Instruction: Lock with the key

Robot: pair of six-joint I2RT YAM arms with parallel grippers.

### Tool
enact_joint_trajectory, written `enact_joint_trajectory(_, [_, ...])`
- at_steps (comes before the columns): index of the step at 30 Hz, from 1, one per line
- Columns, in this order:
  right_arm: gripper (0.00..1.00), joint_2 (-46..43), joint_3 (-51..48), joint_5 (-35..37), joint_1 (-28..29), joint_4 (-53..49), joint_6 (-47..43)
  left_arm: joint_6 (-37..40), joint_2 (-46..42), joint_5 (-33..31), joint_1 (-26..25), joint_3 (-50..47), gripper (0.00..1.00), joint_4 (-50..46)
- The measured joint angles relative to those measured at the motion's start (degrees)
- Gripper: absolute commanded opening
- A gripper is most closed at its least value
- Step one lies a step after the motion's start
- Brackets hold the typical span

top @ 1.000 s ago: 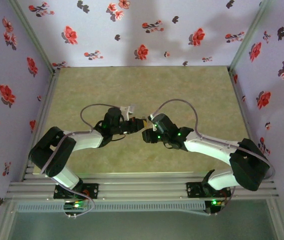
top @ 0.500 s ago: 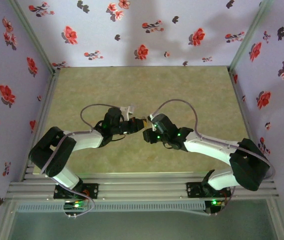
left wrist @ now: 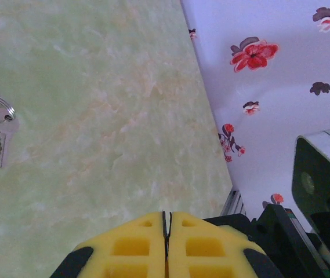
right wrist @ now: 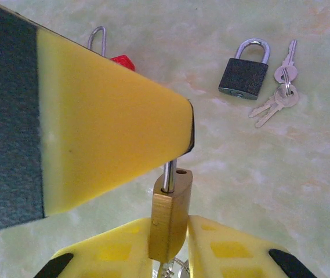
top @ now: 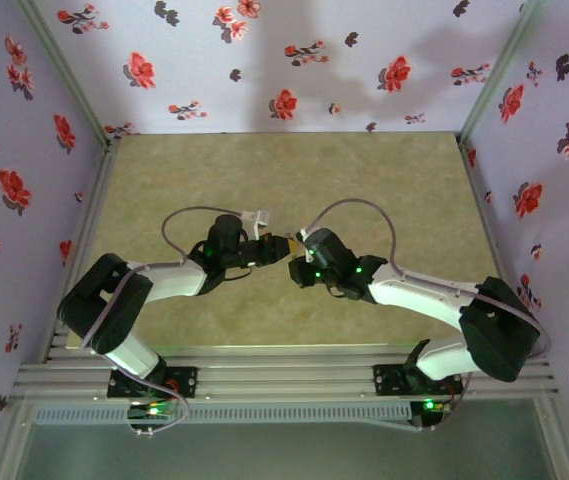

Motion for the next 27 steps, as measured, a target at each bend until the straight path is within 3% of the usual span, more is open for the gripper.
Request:
enact_joint_trajectory(13, [0.00, -4.9, -2.2, 0.2, 0.1, 0.4, -0.1, -1.3, 0.0, 1.9, 0.0, -0.5, 0.00, 4.4])
enact_joint_trajectory(27, [0.00, -15.0, -8.7, -7.4, -0.6, 4.1, -0.4, -6.7, 0.7, 9.0, 0.0, -3.9, 0.00, 17.4])
